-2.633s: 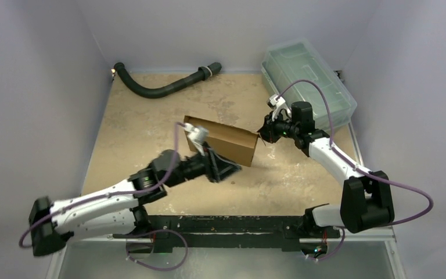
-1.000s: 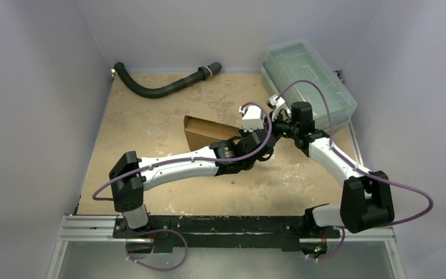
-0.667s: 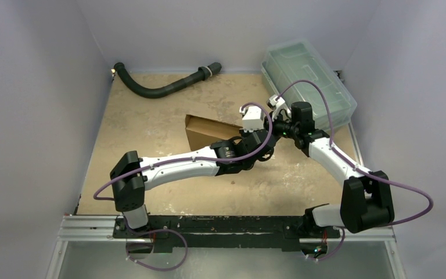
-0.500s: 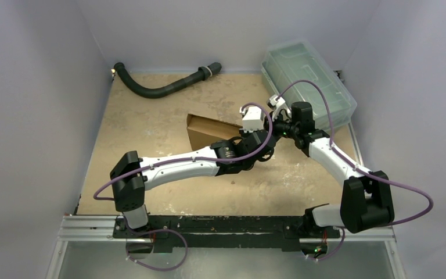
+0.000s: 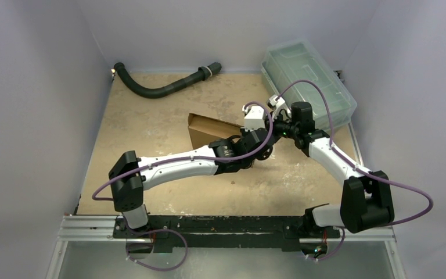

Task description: Fold the paper box

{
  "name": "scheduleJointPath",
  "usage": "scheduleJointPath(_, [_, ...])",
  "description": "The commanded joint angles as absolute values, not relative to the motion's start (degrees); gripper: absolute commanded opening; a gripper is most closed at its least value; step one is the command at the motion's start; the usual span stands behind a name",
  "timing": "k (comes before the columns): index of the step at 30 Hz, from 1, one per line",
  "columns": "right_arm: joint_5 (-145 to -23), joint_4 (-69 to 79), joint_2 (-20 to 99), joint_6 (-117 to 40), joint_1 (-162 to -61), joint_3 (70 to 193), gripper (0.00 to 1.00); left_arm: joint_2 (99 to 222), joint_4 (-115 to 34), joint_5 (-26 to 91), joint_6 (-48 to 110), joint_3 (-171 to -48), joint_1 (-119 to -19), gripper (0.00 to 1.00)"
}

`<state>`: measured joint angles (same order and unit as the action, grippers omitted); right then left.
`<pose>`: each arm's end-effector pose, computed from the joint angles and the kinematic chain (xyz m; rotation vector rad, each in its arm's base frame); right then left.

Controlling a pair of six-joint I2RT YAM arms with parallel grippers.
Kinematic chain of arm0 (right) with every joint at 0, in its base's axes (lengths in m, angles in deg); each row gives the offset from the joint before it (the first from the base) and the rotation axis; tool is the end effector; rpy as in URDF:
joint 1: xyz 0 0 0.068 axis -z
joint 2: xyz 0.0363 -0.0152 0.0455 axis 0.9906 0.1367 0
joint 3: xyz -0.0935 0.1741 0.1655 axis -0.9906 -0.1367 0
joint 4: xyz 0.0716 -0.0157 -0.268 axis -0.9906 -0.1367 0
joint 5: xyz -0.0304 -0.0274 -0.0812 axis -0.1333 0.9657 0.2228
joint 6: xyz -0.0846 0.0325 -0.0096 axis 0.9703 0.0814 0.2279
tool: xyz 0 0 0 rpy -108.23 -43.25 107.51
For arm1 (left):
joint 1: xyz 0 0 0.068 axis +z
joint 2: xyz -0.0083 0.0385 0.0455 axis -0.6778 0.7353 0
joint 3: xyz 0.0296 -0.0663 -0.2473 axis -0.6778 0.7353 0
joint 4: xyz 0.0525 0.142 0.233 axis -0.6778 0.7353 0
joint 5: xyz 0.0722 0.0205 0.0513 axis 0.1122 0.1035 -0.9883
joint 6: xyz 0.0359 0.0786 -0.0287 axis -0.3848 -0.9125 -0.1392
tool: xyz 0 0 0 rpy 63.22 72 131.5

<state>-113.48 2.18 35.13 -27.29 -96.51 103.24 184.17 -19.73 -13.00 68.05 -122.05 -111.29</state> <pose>0.3164 0.1317 0.2041 -0.7105 1.9876 0.7926 0.2085 -0.3971 0.2713 -0.0017 2.0763 -0.5731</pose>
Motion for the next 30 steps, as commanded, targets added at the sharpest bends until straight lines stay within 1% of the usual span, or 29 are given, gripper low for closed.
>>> scheduleJointPath(1, [-113.57, 1.89, 35.47, -26.14, -96.98, 104.56, 0.12, 180.26, -21.00, -9.14, 65.76, -123.05, -110.08, 0.00])
scheduleJointPath(11, [-113.48, 1.71, 35.48, -25.70, -97.08, 104.65, 0.12, 178.86, -17.81, -9.07, 64.29, -123.70, -109.21, 0.00])
scheduleJointPath(22, [-113.23, 1.21, 35.52, -24.63, -97.26, 104.74, 0.13, 180.84, -14.77, -4.30, 60.89, -126.05, -107.67, 0.00])
scheduleJointPath(30, [-111.93, -0.31, 33.72, -21.27, -97.21, 105.29, 0.16, 179.68, -14.47, -2.27, 58.16, -125.07, -107.03, 0.00])
